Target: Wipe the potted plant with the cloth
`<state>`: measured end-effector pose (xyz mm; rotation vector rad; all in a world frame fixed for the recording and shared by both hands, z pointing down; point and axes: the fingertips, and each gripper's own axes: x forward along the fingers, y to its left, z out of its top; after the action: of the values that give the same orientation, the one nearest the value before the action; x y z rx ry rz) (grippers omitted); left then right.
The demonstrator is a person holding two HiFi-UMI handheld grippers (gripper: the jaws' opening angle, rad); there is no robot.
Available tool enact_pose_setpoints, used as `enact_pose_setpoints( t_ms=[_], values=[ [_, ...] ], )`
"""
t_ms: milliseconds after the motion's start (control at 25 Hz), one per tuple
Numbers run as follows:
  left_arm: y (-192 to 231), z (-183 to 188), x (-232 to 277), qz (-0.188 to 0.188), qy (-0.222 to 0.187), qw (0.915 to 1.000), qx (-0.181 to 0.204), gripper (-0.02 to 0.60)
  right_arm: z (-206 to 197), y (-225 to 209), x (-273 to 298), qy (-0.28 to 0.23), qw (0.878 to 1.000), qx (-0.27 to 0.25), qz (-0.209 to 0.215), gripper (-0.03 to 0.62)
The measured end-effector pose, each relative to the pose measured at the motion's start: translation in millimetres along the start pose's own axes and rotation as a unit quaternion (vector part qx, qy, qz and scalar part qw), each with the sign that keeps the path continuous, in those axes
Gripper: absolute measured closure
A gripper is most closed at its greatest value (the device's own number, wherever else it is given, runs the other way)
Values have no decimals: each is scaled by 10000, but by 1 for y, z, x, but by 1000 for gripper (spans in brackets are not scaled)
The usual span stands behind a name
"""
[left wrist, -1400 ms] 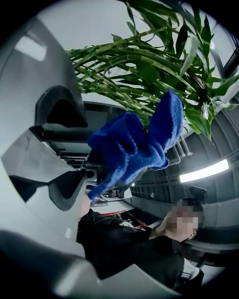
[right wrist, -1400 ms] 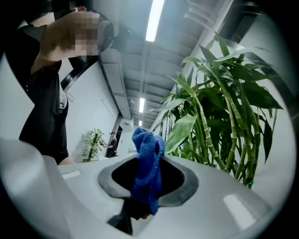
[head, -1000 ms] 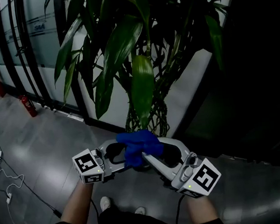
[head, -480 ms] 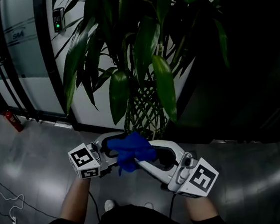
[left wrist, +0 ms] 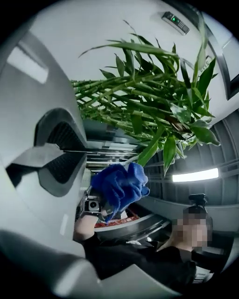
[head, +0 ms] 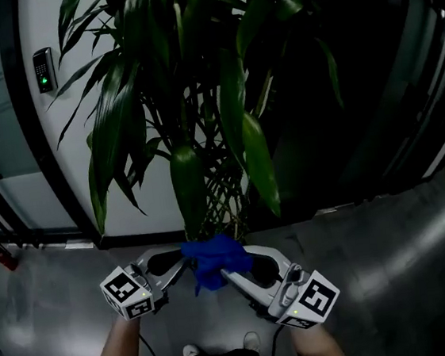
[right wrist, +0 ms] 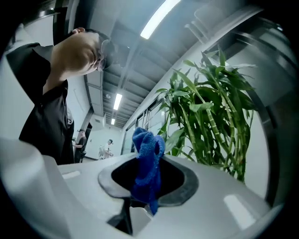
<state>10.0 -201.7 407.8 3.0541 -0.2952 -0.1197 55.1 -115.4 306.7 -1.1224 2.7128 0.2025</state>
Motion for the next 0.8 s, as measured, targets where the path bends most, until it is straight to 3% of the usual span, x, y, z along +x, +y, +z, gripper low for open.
enact_pose_setpoints(
  t_ms=[40,160,360,640,800],
  values=[
    [9,-2,-3,138,6,9999,-45,564,-5,-5,-1,19,9998,74,-161,483],
    [22,1,-10,376,-42,9992,-122,566,-18,-20,-6,75,9978,190,-630,482],
    [22,11,-24,791,-133,9966,166,566,-31,-40,-16,232,9920,28,-1237,482],
    [-18,-3,-56,1468,-169,9887,245,566,-48,-15,-46,513,9881,-95,-1450,482],
    [-21,-6,-66,1833,-275,9824,215,566,-55,-17,-53,555,9876,-102,-1463,482]
  ],
)
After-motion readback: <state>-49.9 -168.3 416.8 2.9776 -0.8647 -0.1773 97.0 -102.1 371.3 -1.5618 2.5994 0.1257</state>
